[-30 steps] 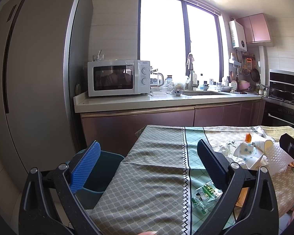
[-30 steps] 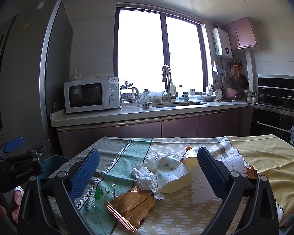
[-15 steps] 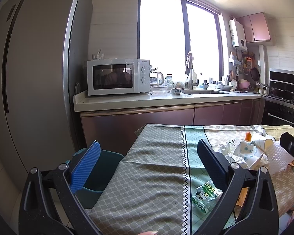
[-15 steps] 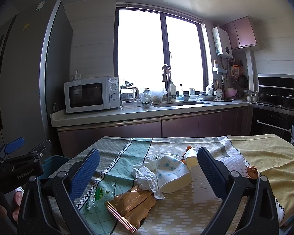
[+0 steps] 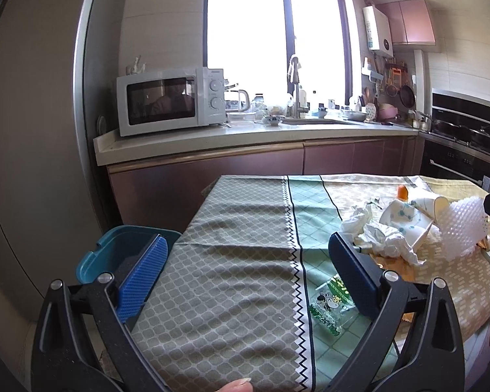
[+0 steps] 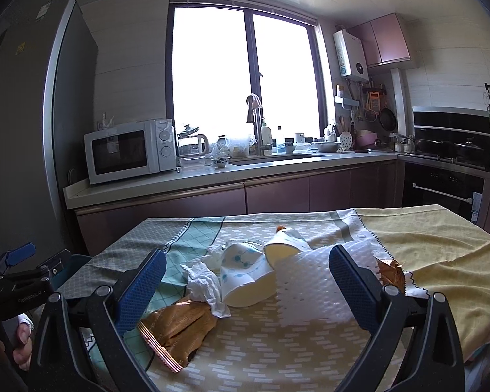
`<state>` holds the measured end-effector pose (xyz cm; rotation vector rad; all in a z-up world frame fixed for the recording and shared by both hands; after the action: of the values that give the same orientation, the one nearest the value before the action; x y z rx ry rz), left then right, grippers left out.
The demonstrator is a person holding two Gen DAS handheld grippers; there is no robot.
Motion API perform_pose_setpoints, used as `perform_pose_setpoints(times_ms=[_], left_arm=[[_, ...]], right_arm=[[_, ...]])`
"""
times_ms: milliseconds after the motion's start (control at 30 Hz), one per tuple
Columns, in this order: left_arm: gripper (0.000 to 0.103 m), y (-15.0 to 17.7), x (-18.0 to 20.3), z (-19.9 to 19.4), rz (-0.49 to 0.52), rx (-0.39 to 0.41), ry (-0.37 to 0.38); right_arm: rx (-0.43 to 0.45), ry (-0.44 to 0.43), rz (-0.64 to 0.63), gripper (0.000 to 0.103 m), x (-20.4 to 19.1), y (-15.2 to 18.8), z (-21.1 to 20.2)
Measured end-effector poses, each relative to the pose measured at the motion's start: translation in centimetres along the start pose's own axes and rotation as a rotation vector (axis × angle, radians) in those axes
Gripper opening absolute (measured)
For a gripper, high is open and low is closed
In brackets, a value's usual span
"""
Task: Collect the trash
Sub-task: 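Reach the left tool to the green snack wrapper and close on it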
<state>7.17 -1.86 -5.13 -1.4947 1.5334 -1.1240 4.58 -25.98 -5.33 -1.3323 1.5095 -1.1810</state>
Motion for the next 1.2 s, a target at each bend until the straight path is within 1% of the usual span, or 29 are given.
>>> perform_pose_setpoints(times_ms=[133, 200, 300, 467, 567, 667, 733, 767, 800, 833, 933, 1000, 1067, 1100, 1133, 1200], left_arm=[[0.097, 1.7, 1.8, 1.4, 0.062, -0.062, 0.063], [0.097, 2.6, 2.7, 2.1, 0.083, -0.1, 0.108], [0.097, 3.6, 4.1, 2.8, 0.12, -0.135, 0.156], [0.097, 4.4, 5.1, 3.4, 0.163, -0.161, 0.172], [0.094, 4.7, 5.3, 3.7, 0.169, -0.188, 0.184], [0.09, 4.9, 5.1, 4.0, 0.166, -0.216, 0.197], [0.087, 5.0, 5.1, 4.0, 0.167, -0.226, 0.209], [0.087, 4.9, 5.1, 4.0, 0.17, -0.229, 0.213], [0.085, 5.0, 5.1, 4.0, 0.174, -0.229, 0.215], [0.083, 5.0, 5.3, 4.0, 0.18, -0.232, 0.219], [0.079, 5.2, 5.6, 4.0, 0.202, -0.239, 0.227], [0.075, 5.3, 5.9, 4.0, 0.209, -0.246, 0.236], [0.073, 5.4, 6.0, 4.2, 0.211, -0.259, 0.243], [0.07, 5.5, 6.1, 4.3, 0.21, -0.266, 0.247], [0.068, 5.6, 6.1, 4.5, 0.209, -0.272, 0.25], [0.065, 5.7, 6.3, 4.7, 0.21, -0.284, 0.262]], right_arm=[[-0.055, 0.044, 0.031, 0.097, 2.8, 1.5, 0.3], [-0.075, 0.066, 0.044, 0.097, 4.2, 2.3, 0.4], [-0.11, 0.096, 0.096, 0.097, 6.6, 3.4, 0.8], [-0.159, 0.144, 0.19, 0.097, 11.0, 4.9, 1.3], [-0.174, 0.148, 0.239, 0.095, 13.1, 5.5, 1.8], [-0.199, 0.14, 0.289, 0.088, 15.1, 6.0, 2.7], [-0.218, 0.114, 0.321, 0.077, 16.2, 6.4, 3.6], [-0.233, 0.095, 0.335, 0.074, 16.7, 6.5, 4.0], [-0.249, 0.07, 0.345, 0.066, 16.9, 6.7, 4.6], [-0.263, 0.045, 0.354, 0.063, 17.1, 6.9, 5.2], [-0.288, -0.022, 0.369, 0.061, 17.5, 7.1, 6.7], [-0.31, -0.057, 0.373, 0.059, 17.3, 7.2, 7.7], [-0.323, -0.11, 0.376, 0.057, 17.0, 7.3, 8.4], [-0.332, -0.119, 0.378, 0.051, 17.0, 7.4, 8.7], [-0.339, -0.147, 0.382, 0.039, 16.7, 7.5, 8.9], [-0.339, -0.177, 0.398, 0.022, 16.5, 7.7, 9.0]])
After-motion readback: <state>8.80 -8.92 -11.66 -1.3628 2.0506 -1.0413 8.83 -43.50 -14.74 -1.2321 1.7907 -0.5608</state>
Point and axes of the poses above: each gripper's, at about its wrist camera, not at the fingertips, and z roughly the way its jaws point, x to its right, y to its underside, the point moved 6 cm from there along z, roughly the way its jaws point, and after that the axes turned 8 degrees about -z, right-handed, at the moved point
